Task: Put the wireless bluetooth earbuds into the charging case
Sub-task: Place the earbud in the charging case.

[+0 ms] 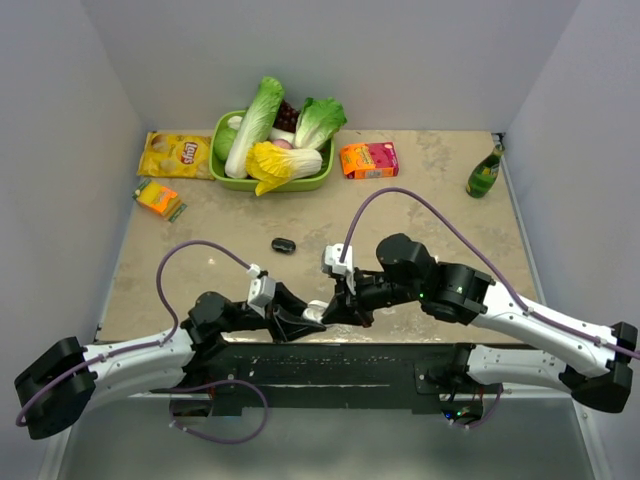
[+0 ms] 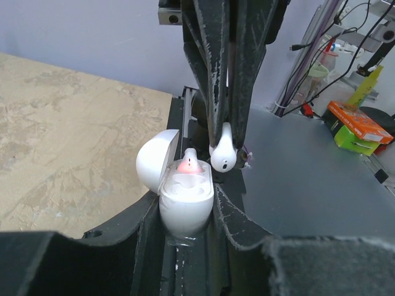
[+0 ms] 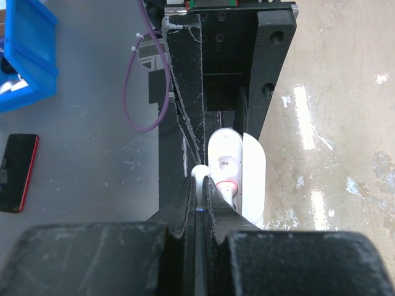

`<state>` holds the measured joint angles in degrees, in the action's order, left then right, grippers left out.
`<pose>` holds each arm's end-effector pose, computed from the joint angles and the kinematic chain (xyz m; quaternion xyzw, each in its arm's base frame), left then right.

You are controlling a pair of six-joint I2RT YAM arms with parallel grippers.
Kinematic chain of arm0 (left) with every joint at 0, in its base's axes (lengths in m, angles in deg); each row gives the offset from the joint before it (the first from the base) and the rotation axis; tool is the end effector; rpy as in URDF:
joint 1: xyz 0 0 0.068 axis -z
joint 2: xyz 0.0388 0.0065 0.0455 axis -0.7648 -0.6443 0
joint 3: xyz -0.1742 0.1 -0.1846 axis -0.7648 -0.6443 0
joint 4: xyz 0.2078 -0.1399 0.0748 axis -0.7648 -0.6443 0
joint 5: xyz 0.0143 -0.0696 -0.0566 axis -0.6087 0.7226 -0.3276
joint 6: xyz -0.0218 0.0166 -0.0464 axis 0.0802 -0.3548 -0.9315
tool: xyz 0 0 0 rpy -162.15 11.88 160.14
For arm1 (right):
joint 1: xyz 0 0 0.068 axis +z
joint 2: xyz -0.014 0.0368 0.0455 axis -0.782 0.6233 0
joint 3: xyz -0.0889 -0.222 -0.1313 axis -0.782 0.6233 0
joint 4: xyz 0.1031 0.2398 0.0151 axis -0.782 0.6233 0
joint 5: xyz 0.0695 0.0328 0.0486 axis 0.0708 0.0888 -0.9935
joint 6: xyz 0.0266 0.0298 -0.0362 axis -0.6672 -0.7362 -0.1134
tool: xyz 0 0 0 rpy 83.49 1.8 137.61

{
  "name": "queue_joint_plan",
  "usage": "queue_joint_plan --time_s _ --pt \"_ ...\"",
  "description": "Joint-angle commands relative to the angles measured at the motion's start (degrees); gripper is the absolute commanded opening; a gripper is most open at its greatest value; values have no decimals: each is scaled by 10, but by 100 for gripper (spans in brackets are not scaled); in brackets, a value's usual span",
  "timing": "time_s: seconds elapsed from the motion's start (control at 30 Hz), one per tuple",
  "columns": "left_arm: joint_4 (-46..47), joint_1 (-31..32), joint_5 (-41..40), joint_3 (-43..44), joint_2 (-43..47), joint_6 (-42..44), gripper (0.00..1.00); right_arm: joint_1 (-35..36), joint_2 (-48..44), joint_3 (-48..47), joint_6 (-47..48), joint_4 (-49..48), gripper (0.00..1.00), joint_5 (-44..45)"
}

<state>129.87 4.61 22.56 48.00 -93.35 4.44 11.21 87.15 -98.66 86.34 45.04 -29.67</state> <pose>0.0834 -0.1497 0.2184 0.3604 0.5199 -0.6161 0.4693 0.0852 0.1987 0.3526 -0.5243 0.6550 0.4330 0.3294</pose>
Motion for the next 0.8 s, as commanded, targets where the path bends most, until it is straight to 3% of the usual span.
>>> queue_joint_plan --time_s 0.0,0.77 --pt "47 3 20 2 7 28 0 9 7 -17 0 -30 0 7" --pt "56 3 22 -6 12 22 0 16 22 -13 -12 -67 0 43"
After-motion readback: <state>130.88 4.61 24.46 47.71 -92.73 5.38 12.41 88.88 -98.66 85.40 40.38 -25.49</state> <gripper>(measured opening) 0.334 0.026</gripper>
